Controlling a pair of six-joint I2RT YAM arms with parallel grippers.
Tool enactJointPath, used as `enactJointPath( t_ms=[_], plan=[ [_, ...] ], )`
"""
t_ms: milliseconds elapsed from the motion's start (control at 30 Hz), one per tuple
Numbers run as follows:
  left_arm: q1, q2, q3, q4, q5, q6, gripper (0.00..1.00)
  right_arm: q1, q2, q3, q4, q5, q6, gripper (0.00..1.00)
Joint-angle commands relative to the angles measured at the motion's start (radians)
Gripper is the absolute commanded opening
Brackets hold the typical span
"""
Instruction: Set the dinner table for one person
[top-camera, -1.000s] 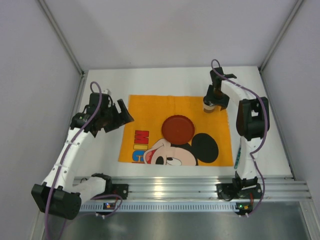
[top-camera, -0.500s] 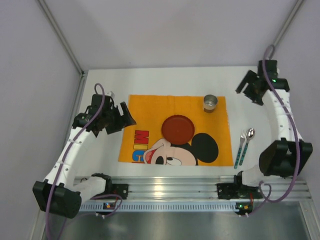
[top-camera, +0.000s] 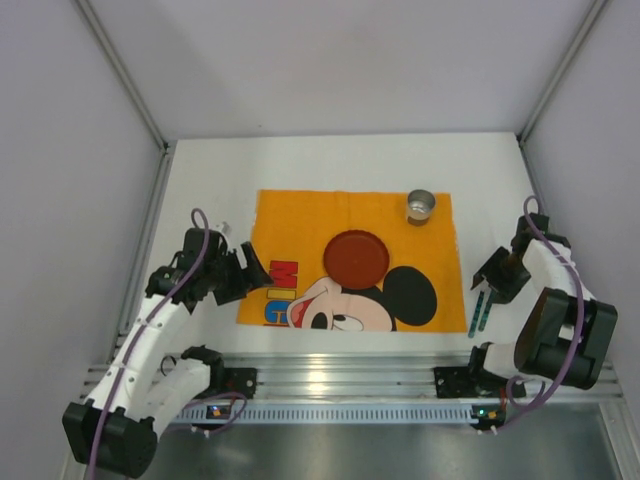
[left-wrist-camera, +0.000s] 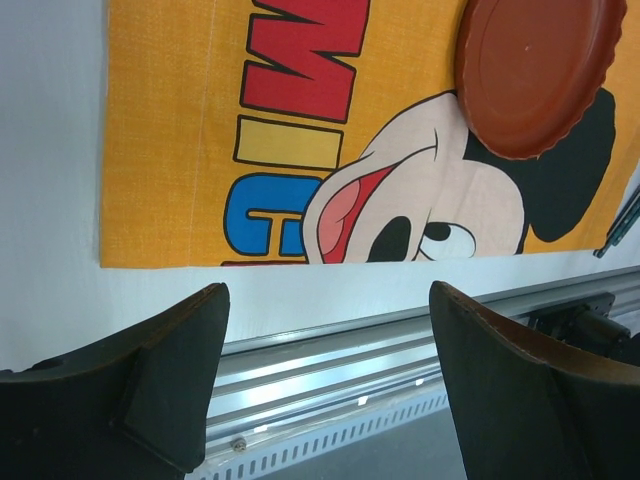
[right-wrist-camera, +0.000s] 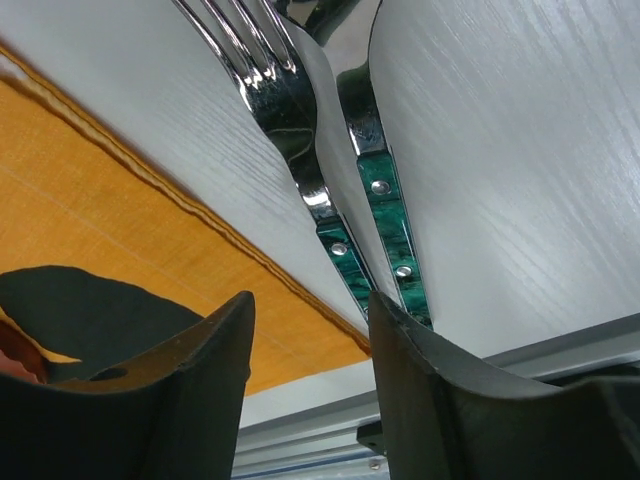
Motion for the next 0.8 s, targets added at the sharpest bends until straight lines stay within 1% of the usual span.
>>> enactJointPath(
  t_ms=[0,167,300,567,667,767],
  plan=[
    [-0.004,-0.035,-0.002,0.032,0.022,-0.02,0.86,-0.015,0.008,0.005,0.078,-0.007,0.006,0.49],
    [-0.004,-0.038,0.038,-0.016,-0.005,0.002,0.86,-0.013,0.037,-0.016,0.11,0.007,0.018,0.42],
    [-0.003,-0.055,0.049,-0.034,-0.011,0.002,0.86,-0.013,0.07,-0.032,0.139,0.024,0.027,0.42],
    [-0.004,-0.084,0.03,-0.04,-0.027,-0.007,0.86,-0.013,0.11,-0.004,0.131,0.068,0.023,0.42],
    [-0.004,-0.085,0.017,-0.028,-0.028,-0.015,0.86,-0.012,0.143,0.004,0.134,0.079,0.015,0.38],
    [-0.004,-0.079,0.012,-0.019,-0.033,-0.023,0.86,-0.012,0.184,0.002,0.156,0.078,0.004,0.28]
  ],
)
